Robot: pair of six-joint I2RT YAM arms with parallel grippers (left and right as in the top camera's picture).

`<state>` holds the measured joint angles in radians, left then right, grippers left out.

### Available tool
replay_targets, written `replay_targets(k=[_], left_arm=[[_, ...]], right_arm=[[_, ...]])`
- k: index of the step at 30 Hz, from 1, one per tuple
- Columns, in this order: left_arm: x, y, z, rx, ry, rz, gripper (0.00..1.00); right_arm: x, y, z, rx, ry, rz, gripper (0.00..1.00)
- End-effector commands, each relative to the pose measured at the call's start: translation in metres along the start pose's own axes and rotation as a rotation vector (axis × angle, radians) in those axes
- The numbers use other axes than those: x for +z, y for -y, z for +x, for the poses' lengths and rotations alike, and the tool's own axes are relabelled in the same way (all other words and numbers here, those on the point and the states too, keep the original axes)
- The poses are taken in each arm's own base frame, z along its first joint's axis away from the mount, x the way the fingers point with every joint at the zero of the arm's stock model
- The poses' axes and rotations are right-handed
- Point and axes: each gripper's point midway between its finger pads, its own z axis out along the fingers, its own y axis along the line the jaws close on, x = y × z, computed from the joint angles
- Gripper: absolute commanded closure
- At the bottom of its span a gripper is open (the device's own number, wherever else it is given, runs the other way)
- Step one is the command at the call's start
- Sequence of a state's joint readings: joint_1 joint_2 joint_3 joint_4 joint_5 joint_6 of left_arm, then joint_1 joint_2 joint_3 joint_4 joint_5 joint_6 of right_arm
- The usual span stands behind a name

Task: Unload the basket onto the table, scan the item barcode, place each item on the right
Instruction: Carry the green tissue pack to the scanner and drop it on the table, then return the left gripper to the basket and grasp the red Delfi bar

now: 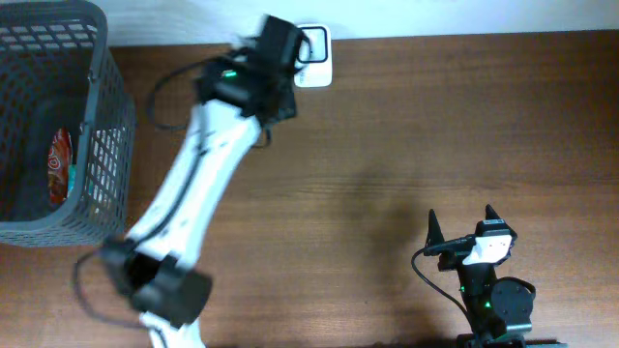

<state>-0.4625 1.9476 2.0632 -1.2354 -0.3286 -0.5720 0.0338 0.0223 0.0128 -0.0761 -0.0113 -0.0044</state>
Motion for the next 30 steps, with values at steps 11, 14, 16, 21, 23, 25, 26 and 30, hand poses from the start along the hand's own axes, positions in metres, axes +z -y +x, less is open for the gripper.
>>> replay_targets(k=[11, 14, 16, 21, 23, 25, 26, 30], left_arm=[[0.136, 0.065, 0.098, 0.198, -0.265, -0.09, 0.59], [0.132, 0.061, 0.082, 0.194, -0.208, -0.123, 0.01], [0.105, 0.057, 0.044, 0.209, -0.134, -0.121, 0.01], [-0.004, 0.026, -0.076, 0.003, 0.149, 0.012, 0.01], [-0.056, -0.01, -0.118, -0.099, 0.293, 0.065, 0.01], [-0.097, -0.048, -0.142, -0.188, 0.399, 0.103, 0.01], [-0.123, -0.087, -0.155, -0.251, 0.464, 0.087, 0.01], [-0.163, -0.234, -0.17, -0.417, 0.579, -0.116, 0.01]], right_arm=[[0.0, 0.0, 0.003, -0.006, -0.004, 0.0, 0.01], [0.0, 0.0, 0.003, -0.006, -0.004, 0.0, 0.01], [0.0, 0.0, 0.003, -0.006, -0.004, 0.0, 0.02], [0.0, 0.0, 0.003, -0.006, -0.004, 0.0, 0.01], [0.0, 0.0, 0.003, -0.006, -0.004, 0.0, 0.01], [0.0, 0.0, 0.003, -0.006, -0.004, 0.0, 0.01], [0.0, 0.0, 0.003, -0.006, -0.004, 0.0, 0.01], [0.0, 0.0, 0.003, -0.006, -0.004, 0.0, 0.01]])
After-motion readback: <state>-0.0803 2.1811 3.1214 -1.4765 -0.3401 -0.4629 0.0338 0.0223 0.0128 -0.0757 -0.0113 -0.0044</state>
